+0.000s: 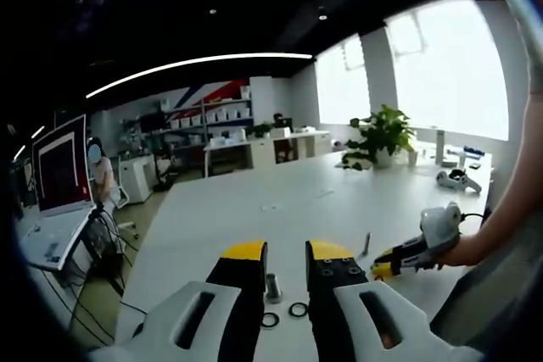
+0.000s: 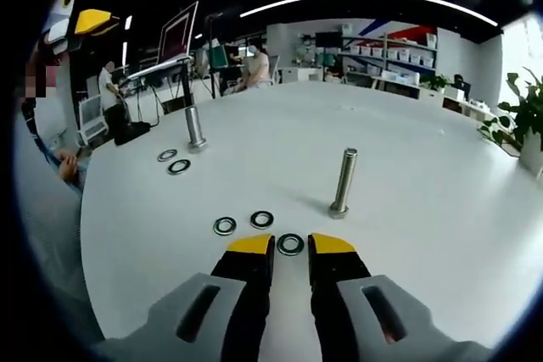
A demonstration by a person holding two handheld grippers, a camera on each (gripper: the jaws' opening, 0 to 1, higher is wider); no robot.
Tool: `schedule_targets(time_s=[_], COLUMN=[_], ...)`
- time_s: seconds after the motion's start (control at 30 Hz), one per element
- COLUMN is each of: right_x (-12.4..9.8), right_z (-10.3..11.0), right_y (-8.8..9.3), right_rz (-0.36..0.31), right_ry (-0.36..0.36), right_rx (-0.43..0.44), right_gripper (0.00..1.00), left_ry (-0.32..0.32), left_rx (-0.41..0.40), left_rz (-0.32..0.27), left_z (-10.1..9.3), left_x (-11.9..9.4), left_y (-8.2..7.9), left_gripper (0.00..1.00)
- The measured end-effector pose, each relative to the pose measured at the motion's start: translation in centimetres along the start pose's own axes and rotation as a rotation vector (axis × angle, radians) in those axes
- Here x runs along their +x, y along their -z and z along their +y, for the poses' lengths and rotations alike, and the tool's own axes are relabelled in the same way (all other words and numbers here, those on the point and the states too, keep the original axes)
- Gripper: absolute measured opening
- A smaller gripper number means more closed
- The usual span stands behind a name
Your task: Place the washer onto the threaded stud by aligning its center hole with the stud, sliding it down to the base, and recovering from edge contact or off-axis alignment until the washer reaches the visible bottom stop.
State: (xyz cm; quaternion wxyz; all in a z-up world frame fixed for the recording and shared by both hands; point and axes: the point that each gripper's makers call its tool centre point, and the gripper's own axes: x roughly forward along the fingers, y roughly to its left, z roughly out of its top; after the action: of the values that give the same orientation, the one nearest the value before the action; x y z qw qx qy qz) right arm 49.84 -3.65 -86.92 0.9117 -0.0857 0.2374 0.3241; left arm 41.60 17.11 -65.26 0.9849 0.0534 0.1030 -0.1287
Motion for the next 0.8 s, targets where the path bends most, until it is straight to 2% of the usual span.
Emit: schedule_targets(time_s=[0.3,0.6,0.73,0.77,0.8], right_x=[-0.28,-0.15,-0.20,-0.24,-0.19], right_z=[0.04,-0.12,-0.17,0.08,-0.07], right_y=[0.01,0.02,0.03,0.29,0.07], right_rz=[-0.021,-0.017,-0.008,0.005,-0.005], right_ry=[0.012,0.012,0.006,-0.002,-0.003], right_rx=[0.011,0.023,0.039,0.068,0.052], right_gripper=[0.18,0.14,0.12,0.12,0.12], left_ry=[-0.002,0.002,0.002,0.002,0.003], left_rx=[-0.002,0.005,0.007,0.007,0.007], left_rz=[0.006,0.012,0.012,0.012,0.014], left_z=[0.03,-0.10,-0.09,-0.09,-0.13], left_x=[-0.02,0.03,0.03,0.04,0.03], left_y=[0.11,0.21,0.21,0.22,0.23], left_gripper=[0.16,0.15,0.15,0.15,0.15])
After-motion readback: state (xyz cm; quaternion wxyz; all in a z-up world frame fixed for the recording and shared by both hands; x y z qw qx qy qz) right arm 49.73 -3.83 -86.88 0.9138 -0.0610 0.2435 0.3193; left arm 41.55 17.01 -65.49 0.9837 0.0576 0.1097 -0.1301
